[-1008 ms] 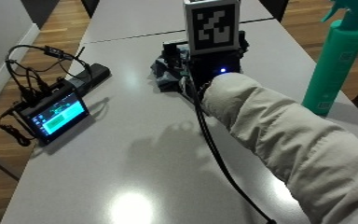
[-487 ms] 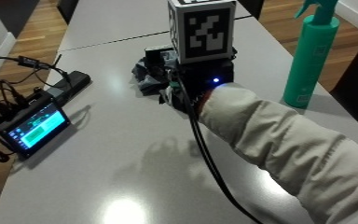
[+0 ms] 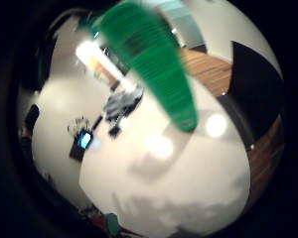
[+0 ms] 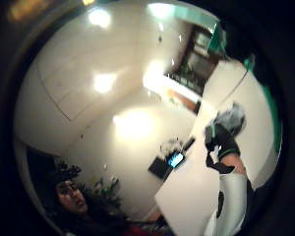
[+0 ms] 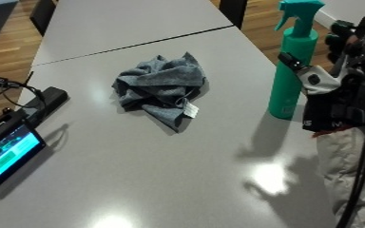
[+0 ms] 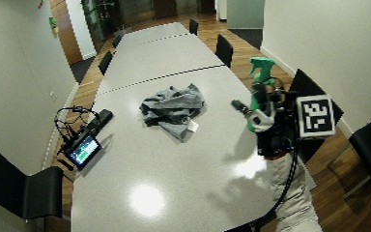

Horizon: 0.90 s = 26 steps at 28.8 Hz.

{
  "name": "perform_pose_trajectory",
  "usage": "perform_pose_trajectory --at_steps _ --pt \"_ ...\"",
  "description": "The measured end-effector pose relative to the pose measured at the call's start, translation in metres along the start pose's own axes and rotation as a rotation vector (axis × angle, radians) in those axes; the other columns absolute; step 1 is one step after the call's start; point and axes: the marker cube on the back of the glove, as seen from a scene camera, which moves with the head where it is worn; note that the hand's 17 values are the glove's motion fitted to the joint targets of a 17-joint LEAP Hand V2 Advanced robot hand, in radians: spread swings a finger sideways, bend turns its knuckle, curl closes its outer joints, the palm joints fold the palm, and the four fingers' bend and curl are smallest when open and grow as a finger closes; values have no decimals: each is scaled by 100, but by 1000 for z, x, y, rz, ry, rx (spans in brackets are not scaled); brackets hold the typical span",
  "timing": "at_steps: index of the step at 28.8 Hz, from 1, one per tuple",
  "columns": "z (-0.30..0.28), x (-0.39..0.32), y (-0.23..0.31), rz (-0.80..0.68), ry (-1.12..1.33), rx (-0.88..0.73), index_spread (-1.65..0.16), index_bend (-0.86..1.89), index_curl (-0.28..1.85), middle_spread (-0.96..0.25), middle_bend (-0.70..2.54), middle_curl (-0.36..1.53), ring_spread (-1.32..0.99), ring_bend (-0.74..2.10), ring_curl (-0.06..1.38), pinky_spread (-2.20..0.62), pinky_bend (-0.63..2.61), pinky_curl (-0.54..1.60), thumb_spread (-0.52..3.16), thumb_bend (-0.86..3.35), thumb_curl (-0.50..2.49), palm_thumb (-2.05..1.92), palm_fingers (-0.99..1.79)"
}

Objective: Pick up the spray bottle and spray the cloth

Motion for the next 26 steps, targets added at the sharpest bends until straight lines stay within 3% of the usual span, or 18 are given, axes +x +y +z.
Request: perform_pose_trajectory --at_steps 1,2,3,6,8,10,14,26 --pt "-14 19 -7 -5 0 92 -26 20 42 -12 56 41 -17 78 47 -21 79 47 83 20 44 93 71" --pt "-26 39 -14 4 5 161 -29 21 42 -12 57 41 -15 65 42 -17 60 40 82 18 43 91 37" --pt "-35 57 -19 29 10 202 -30 23 44 -12 59 43 -15 63 45 -13 52 42 81 16 44 91 21" --pt "-45 104 -29 146 0 166 -36 8 40 -7 57 41 -13 58 44 -5 45 40 78 14 44 94 -7" --pt "-45 128 -32 208 -20 90 -39 0 32 -4 58 40 -11 61 40 -1 40 34 76 12 45 96 -1" --pt "-43 143 -33 239 -50 40 -38 -5 25 -5 68 42 -11 71 38 0 39 29 76 13 46 100 28" --pt "-40 148 -30 253 -162 30 -34 20 29 -9 56 39 -13 71 33 -8 46 26 73 16 50 110 71" --pt "-38 128 -66 182 -200 47 -31 13 34 -12 42 41 -14 66 40 -19 52 36 57 8 55 117 81"
